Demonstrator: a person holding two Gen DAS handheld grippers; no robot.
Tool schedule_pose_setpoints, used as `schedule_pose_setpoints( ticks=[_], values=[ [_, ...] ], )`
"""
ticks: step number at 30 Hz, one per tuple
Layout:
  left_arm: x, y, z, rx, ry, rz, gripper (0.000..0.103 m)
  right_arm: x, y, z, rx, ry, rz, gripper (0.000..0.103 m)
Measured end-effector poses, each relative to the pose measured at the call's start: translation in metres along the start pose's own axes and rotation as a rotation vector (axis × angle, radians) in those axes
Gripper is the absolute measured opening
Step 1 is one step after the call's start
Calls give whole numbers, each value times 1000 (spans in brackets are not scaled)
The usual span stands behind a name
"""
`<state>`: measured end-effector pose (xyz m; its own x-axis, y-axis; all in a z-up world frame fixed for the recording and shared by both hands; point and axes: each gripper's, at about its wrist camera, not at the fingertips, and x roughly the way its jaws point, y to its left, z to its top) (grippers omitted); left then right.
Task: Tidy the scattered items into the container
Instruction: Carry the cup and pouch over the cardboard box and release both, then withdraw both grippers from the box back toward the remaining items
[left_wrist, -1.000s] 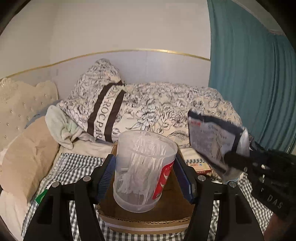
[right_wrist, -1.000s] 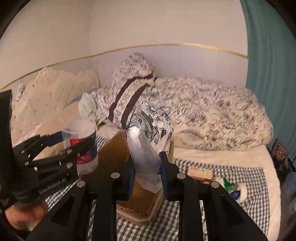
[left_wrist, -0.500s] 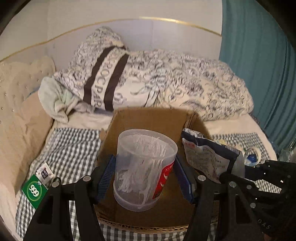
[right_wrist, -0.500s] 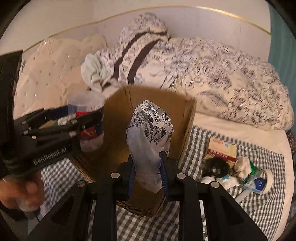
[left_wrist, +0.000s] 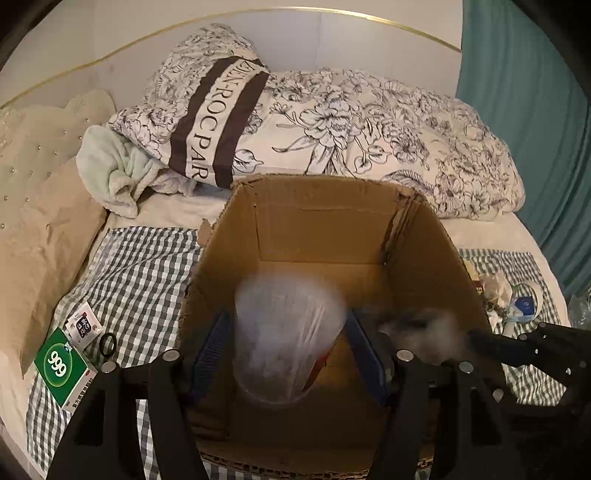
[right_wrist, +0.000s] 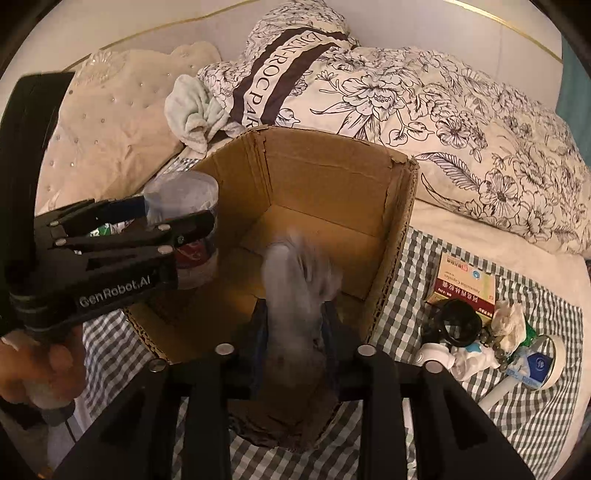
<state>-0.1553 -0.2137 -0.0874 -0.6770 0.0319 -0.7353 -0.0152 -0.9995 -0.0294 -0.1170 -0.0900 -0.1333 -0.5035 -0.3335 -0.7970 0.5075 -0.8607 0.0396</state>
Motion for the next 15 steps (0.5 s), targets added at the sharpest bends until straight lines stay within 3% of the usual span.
schedule_pose_setpoints(
  ticks=[2, 15],
  values=[
    [-5, 0, 2, -4, -13, -2, 72, -4, 1, 0, -7, -20, -2, 59],
    [-57, -14, 12, -14, -108, -15, 77, -54, -6, 1, 26, -140, -44, 60]
  ],
)
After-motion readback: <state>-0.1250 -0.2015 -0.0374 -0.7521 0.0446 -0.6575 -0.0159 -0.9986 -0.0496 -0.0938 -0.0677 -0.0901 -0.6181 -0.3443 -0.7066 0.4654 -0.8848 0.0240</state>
